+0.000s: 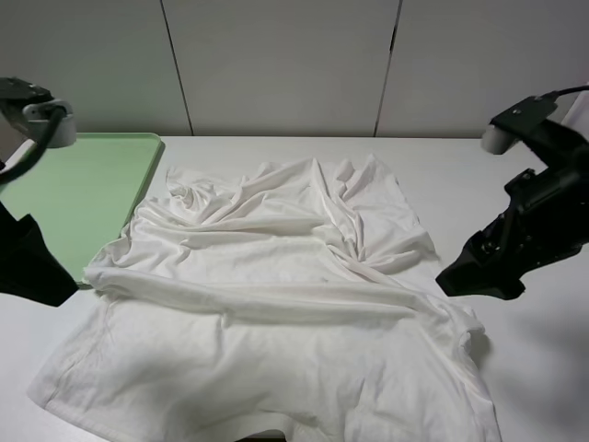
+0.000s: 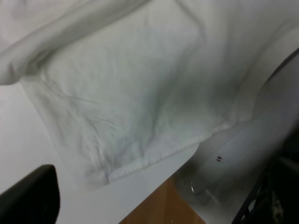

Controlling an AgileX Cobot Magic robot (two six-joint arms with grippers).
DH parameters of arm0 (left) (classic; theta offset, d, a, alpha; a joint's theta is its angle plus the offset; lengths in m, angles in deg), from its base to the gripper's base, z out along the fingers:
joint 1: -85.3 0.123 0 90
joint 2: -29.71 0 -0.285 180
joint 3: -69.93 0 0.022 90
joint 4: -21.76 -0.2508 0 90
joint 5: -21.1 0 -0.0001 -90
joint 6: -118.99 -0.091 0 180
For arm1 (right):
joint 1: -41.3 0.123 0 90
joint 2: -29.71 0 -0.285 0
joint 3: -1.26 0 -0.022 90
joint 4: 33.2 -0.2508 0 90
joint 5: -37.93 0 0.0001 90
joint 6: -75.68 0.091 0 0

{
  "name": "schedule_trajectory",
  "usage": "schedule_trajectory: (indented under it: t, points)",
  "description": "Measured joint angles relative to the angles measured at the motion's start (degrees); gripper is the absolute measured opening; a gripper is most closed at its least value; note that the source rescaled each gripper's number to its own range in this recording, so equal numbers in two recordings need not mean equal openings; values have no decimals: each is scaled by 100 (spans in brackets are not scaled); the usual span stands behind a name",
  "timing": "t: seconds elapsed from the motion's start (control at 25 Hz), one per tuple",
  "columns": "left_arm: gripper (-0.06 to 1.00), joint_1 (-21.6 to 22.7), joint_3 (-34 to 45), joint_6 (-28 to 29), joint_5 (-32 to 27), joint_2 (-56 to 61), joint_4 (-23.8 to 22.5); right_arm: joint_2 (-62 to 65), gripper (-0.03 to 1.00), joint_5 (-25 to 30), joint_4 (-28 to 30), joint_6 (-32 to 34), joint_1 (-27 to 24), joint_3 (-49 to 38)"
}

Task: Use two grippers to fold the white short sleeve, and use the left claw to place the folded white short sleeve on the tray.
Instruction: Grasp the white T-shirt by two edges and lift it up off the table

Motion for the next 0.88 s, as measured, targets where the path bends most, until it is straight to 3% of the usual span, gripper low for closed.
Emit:
schedule_trajectory:
  t: [0.4,0.88]
  points:
    - [88,0,-7,-13,-317,-139,16,-1608,100,-183,169,-499,0,2]
    - [88,0,-7,-13,-318,-139,16,-2452,100,-616,380,-859,0,6]
